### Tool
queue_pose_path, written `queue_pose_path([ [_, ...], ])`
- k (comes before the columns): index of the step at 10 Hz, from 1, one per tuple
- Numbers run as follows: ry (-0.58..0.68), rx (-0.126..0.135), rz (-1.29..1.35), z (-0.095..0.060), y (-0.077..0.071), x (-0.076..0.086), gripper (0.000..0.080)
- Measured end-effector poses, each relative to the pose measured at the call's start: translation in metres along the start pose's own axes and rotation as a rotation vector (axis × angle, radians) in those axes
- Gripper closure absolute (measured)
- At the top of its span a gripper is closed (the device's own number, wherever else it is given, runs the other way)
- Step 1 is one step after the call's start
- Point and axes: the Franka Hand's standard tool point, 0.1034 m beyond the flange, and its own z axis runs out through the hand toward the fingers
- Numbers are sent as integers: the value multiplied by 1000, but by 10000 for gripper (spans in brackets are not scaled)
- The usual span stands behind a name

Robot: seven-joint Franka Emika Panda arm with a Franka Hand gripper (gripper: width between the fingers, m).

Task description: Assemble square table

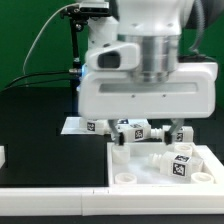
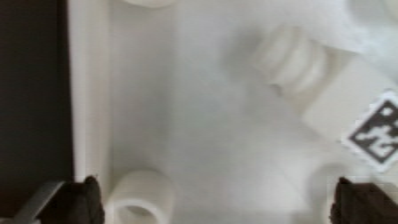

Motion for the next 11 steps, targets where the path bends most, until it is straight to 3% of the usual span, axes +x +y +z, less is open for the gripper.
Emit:
queue_pose_path([
  [2, -12, 4, 11, 5, 7, -3, 151],
  [3, -7, 0, -23, 5, 1, -2, 150],
  [4, 19, -16, -152, 6, -14, 3, 150],
  [5, 28, -12, -282, 9, -28, 4, 150],
  [10, 49, -9, -309, 18, -31, -2, 150],
  [11, 50, -6, -324, 26, -38, -3, 150],
])
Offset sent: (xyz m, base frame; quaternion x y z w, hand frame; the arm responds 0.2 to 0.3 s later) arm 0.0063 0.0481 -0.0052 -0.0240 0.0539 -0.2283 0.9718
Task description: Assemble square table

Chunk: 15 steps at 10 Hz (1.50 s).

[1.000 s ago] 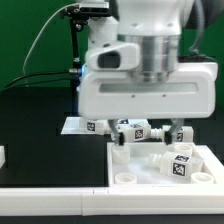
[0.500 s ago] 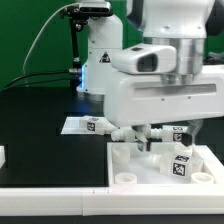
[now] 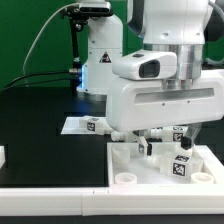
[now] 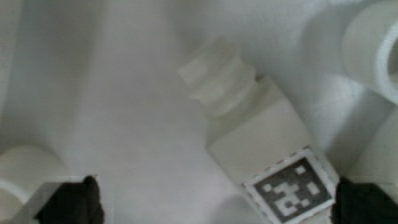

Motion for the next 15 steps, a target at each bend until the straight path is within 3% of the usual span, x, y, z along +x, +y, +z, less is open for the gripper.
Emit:
queue_pose_path([
  [2, 28, -14, -82, 7, -13, 8, 150],
  [4, 21, -14, -98, 10, 6, 2, 151],
  [5, 21, -13, -91, 10, 6, 2, 151],
  [6, 20, -13, -91, 11, 6, 2, 247],
  [7, 20, -13, -91, 11, 7, 2, 395],
  [8, 20, -13, -91, 11, 7, 1, 395],
  [9, 20, -13, -91, 11, 7, 2, 520],
  [11, 20, -14, -89, 11, 8, 1, 520],
  [13, 23, -26, -78, -13, 30, -1, 520],
  [14, 27, -32, -62, -33, 42, -8, 520],
  [15, 30, -35, -29, -40, 44, -20, 520],
])
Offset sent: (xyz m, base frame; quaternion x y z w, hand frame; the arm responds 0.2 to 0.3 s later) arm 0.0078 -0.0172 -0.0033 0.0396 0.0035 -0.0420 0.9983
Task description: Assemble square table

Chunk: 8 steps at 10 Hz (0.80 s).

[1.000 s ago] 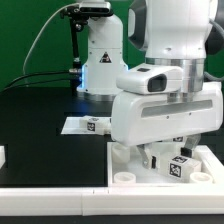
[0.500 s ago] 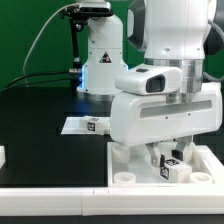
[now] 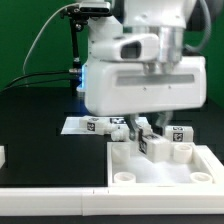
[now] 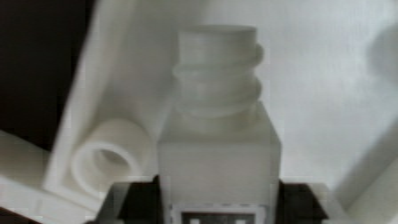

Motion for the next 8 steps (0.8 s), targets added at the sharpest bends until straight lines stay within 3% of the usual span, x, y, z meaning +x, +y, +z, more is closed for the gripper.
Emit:
queue_pose_path([
  [4, 3, -1, 37, 4, 0, -10, 518],
  [5, 8, 3, 101, 8, 14, -35, 518],
  [7, 4, -25, 194, 0, 47, -93, 518],
  [8, 0, -32, 241, 2, 49, -111, 518],
])
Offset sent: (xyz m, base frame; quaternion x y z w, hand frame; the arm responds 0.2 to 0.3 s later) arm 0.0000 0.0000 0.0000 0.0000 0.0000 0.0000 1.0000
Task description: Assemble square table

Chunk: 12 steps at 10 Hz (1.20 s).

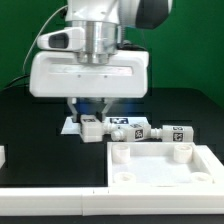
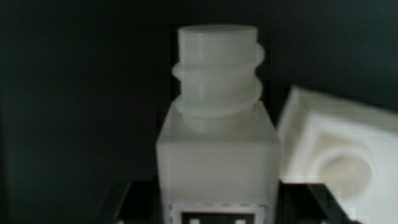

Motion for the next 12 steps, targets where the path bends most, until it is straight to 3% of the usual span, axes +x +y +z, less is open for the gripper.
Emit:
queue_pose_path([
  [2, 22, 2, -17, 0, -15, 4, 518],
  [4, 19, 1, -12, 1, -13, 2, 518],
  [5, 8, 1, -11, 4, -2, -9, 518],
  [6, -8, -10, -1, 8, 21, -32, 518],
  [8, -20, -56, 2, 23, 61, -73, 518],
  [9, -32, -61, 15, 30, 67, -82, 518],
  [12, -38, -57, 27, 31, 66, -83, 518],
])
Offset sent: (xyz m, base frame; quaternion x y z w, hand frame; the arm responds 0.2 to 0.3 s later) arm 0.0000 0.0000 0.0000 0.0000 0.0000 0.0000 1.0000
